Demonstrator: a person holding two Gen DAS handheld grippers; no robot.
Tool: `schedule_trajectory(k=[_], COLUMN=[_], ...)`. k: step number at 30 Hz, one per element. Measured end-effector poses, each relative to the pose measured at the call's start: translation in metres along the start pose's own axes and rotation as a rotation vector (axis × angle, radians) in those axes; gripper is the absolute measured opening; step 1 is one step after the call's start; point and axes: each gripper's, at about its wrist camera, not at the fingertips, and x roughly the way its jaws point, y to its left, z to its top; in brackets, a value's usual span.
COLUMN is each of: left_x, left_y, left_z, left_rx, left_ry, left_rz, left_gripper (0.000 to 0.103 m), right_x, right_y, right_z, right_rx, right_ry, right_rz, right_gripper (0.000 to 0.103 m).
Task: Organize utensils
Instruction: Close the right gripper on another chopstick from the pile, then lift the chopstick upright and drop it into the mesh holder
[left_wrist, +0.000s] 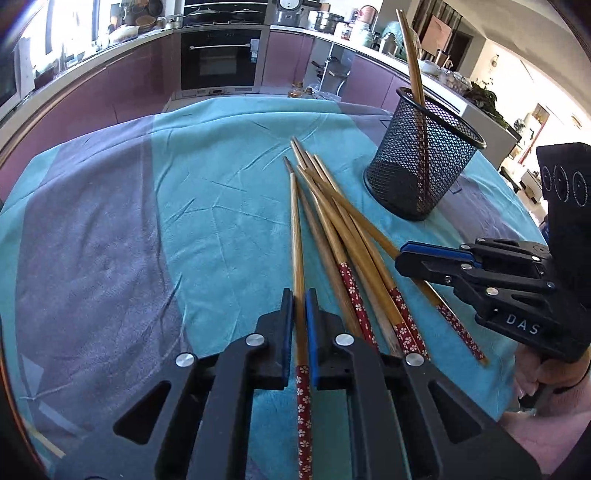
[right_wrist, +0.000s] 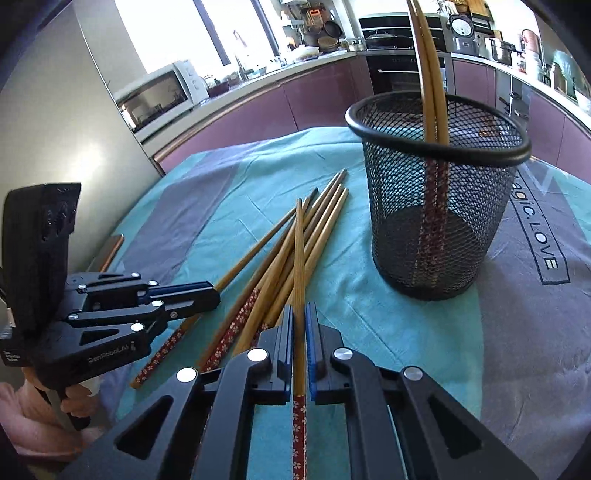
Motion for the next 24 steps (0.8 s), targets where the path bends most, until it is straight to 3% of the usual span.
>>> schedule_trajectory(k=[9, 11, 13, 17, 24], left_x=[0.014, 0.016, 0.019, 0.015, -0.029], left_y=[0.003, 0.002, 0.000, 0.001, -0.001], left_z=[0.022, 0.025, 0.028, 0.028, 0.034], left_rx=[0.049, 0.053, 0.052, 0.028, 0.031], left_ry=[0.019, 0.019, 0.017, -0.001, -0.092], left_rz=[0.012, 0.019, 0.032, 0.029, -0.054], left_gripper=[0.017, 0.017, 0.008, 0.007, 0.007], right_x=[0.008, 0.008, 0.007, -0.007, -0.051], right_y=[0.000, 0.000, 0.000, -0.001, -0.004], right_z=[0.002, 0.003, 0.002, -0.001, 0.005], right_rx=[-0.012, -0.014, -0.011, -0.012, -0.026], right_ry=[0.017, 0.014, 0.013, -0.022, -0.130], right_rz=[-0.025, -0.028, -0.027, -0.012, 0.018], right_gripper=[0.009, 0.008, 0.006, 0.006, 0.006])
